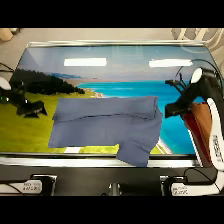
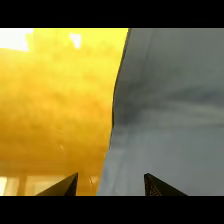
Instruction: Fold the shirts.
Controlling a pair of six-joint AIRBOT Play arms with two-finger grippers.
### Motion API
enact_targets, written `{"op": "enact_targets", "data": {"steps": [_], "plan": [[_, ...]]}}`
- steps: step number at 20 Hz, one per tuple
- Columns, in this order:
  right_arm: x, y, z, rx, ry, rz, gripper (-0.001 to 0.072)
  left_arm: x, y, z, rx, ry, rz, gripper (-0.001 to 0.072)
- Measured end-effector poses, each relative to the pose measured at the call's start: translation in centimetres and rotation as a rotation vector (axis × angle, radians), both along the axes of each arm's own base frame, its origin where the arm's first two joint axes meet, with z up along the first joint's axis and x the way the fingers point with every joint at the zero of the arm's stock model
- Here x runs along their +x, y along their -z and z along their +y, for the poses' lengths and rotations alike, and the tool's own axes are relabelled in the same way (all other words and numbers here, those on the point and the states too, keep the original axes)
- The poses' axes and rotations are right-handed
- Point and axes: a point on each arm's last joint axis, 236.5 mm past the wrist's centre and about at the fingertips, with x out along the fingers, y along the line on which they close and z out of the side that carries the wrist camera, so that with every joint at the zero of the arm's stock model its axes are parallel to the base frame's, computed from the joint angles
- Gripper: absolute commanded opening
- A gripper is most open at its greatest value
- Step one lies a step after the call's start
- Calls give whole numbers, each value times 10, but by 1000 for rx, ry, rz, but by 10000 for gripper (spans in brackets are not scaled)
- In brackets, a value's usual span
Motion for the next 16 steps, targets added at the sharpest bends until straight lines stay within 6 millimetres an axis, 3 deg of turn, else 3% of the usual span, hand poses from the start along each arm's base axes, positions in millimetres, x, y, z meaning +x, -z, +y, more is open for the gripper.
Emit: {"op": "enact_targets", "data": {"steps": [3,5,7,11,16], "plan": [[-35,12,3,23,2,0,527,-64,23,-12,-16,-32,70,509],[-52,15,12,57,-12,-4,526,-94,38,-16,-22,-46,84,509],[-57,14,19,90,-19,-31,526,-116,51,-18,-32,-44,101,509],[-57,13,28,126,-27,-71,526,-133,67,-22,-45,-41,111,508],[-57,12,31,139,-30,-86,527,-119,76,-32,-91,-84,54,457]]}}
